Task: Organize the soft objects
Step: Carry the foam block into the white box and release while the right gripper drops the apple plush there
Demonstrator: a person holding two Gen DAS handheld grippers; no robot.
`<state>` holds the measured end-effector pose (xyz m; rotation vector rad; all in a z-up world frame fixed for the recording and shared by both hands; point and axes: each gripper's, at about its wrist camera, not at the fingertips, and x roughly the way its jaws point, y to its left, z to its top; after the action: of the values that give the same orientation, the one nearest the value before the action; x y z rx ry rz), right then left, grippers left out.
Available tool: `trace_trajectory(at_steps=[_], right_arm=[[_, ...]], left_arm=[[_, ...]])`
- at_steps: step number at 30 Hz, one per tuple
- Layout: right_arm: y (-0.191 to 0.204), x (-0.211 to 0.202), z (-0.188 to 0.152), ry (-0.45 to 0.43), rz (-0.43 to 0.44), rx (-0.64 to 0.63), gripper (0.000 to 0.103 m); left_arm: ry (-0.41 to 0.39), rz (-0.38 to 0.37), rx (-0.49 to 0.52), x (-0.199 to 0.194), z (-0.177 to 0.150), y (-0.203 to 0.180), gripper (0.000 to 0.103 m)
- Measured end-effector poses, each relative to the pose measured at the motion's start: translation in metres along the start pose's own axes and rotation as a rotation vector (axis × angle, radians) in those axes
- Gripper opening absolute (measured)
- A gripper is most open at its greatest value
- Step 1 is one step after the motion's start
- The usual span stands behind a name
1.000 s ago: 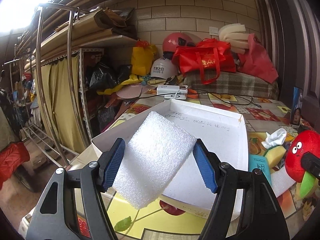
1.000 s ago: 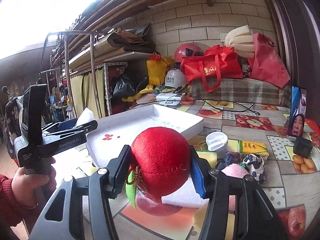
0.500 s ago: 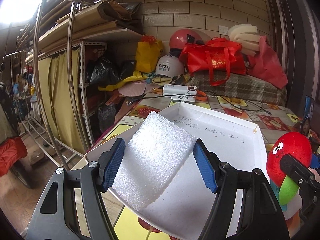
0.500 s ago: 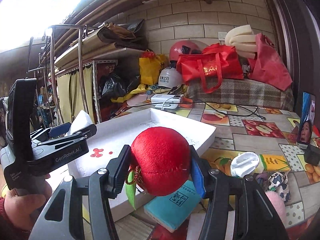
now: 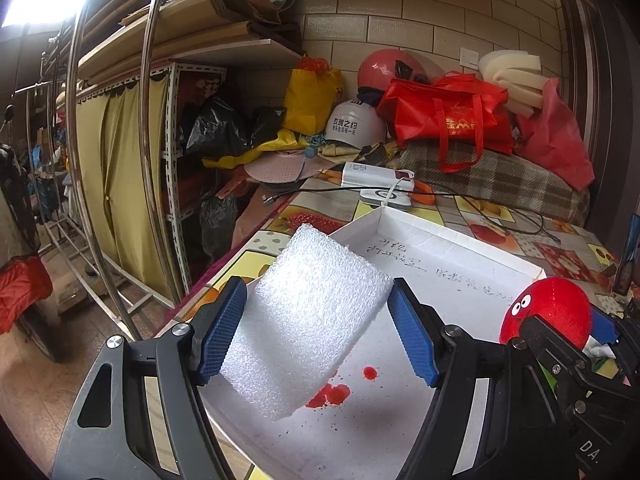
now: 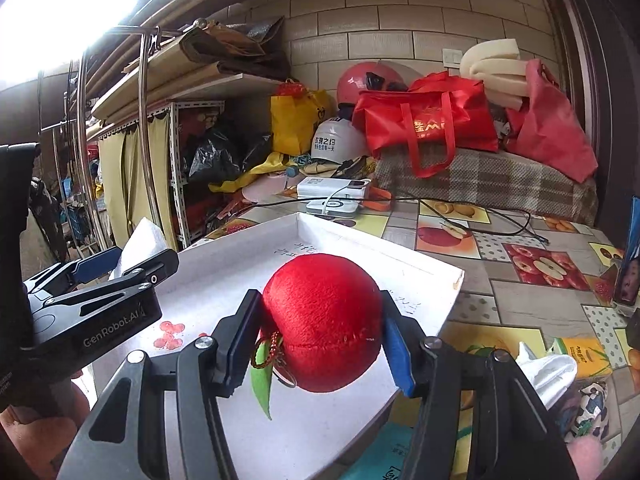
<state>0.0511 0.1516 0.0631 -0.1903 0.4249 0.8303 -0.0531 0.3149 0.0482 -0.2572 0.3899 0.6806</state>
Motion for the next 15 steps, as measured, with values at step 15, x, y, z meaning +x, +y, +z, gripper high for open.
trace_trajectory(at_steps=[15], right_arm=[[0.003,-0.014,0.003,-0.077,-0.020,-0.012,0.103]], left_arm=[[-0.011,0.032,-0.056,-0.002,-0.002,0.007,0.103]])
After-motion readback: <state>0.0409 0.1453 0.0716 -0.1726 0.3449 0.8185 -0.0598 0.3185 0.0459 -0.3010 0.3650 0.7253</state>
